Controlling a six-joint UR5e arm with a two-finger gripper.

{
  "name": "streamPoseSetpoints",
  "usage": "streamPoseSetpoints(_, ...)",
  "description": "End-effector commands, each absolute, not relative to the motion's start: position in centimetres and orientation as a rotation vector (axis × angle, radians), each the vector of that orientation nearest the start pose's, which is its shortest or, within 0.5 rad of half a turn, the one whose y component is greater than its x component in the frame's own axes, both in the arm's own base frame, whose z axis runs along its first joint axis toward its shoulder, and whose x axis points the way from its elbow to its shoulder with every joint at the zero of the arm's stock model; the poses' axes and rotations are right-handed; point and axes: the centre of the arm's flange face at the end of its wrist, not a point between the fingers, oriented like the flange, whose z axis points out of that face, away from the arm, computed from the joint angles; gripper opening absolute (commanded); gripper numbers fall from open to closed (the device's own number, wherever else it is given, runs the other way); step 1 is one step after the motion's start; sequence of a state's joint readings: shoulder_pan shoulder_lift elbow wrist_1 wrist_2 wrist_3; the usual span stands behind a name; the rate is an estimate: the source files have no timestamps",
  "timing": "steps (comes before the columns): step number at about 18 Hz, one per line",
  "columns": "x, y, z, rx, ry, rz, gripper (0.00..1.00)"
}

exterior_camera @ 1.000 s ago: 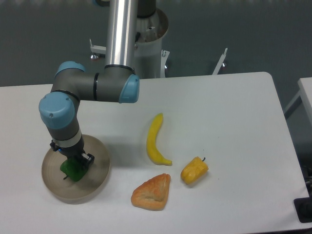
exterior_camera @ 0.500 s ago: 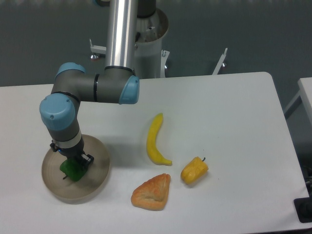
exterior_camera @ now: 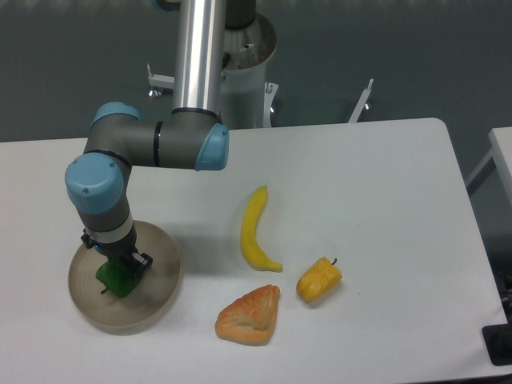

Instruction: Place the green pepper on the plate

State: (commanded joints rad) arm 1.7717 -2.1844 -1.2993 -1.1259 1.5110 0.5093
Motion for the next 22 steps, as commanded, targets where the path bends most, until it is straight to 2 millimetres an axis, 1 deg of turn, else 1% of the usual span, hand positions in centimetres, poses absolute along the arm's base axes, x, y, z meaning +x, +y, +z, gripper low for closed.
streamPoseSetpoints(1, -0.9, 73.7, 29.3, -2.983, 0.469, -0.028, 0.98)
streamPoseSetpoints(2, -1.2, 73.6, 29.5, -2.984, 0.464, -0.018, 1.00)
streamPoseSetpoints(4, -1.9, 73.4, 30.8, -2.969, 0.446, -0.004, 1.00)
streamPoseSetpoints(5, -3.0, 73.3, 31.3, -2.965, 0.425, -0.001, 1.00)
streamPoseSetpoints(6, -3.8, 73.1, 32.2, -2.955, 0.410, 0.008, 1.00)
streamPoseSetpoints(8, -5.3, 73.1, 33.1, -2.943, 0.397, 0.027, 1.00)
streamPoseSetpoints(11, -10.1, 73.3, 34.8, -2.912, 0.424, 0.079, 1.00)
streamPoseSetpoints(12, -12.0, 73.2, 35.5, -2.906, 0.440, 0.109, 1.00)
streamPoseSetpoints(13, -14.4, 72.8, 36.2, -2.906, 0.442, 0.148, 1.00)
streamPoseSetpoints(14, -16.4, 72.3, 36.9, -2.904, 0.451, 0.184, 1.00)
streamPoseSetpoints(15, -17.7, 72.0, 37.3, -2.899, 0.486, 0.215, 1.00)
streamPoseSetpoints(16, -19.1, 71.7, 37.6, -2.898, 0.542, 0.253, 1.00)
streamPoseSetpoints(18, -22.7, 70.6, 37.9, -2.892, 0.640, 0.296, 1.00)
streamPoseSetpoints(21, -27.3, 69.0, 38.0, -2.890, 0.717, 0.320, 1.00)
streamPoseSetpoints(22, -28.5, 68.6, 37.9, -2.887, 0.747, 0.327, 1.00)
